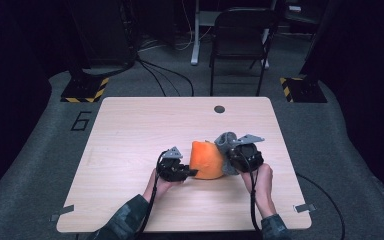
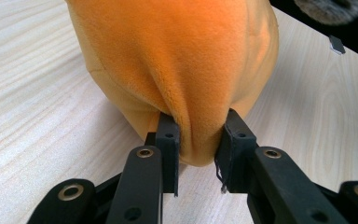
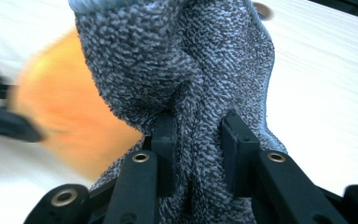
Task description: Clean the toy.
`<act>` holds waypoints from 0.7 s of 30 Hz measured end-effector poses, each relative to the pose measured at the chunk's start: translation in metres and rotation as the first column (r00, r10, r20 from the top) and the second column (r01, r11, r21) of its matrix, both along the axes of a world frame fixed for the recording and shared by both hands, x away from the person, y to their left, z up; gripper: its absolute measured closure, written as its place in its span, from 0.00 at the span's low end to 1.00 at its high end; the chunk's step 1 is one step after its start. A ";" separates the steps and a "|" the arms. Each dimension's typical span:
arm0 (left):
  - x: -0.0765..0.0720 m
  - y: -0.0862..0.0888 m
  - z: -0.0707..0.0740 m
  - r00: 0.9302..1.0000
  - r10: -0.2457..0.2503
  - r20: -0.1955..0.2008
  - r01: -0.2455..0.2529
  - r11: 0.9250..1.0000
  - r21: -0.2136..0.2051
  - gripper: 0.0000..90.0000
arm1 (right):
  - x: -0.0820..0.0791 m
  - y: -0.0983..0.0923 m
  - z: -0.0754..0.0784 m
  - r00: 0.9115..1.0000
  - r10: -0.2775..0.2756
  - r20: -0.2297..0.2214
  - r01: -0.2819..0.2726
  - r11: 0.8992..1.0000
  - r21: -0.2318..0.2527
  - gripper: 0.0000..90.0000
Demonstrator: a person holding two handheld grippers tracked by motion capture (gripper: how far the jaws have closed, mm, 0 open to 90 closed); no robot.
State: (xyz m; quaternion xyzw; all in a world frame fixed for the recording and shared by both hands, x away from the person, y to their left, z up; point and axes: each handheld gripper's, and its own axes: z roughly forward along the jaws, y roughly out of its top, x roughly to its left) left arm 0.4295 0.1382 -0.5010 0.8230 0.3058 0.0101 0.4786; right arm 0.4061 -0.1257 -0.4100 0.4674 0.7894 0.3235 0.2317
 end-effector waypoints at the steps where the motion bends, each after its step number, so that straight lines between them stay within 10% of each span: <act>1: 0.000 0.000 0.000 1.000 0.001 0.000 -0.001 1.000 0.000 0.81 | -0.001 0.006 0.000 1.000 0.016 -0.003 -0.016 1.000 -0.007 0.77; 11: 0.001 0.000 -0.002 1.000 0.006 -0.002 -0.006 1.000 -0.004 0.77 | 0.006 0.022 -0.026 0.998 0.047 -0.028 -0.049 0.997 -0.054 0.78; 21: 0.001 -0.001 -0.001 0.998 -0.006 0.056 0.002 0.998 0.063 0.49 | 0.011 0.019 -0.032 0.999 0.042 -0.032 -0.043 0.998 -0.047 0.78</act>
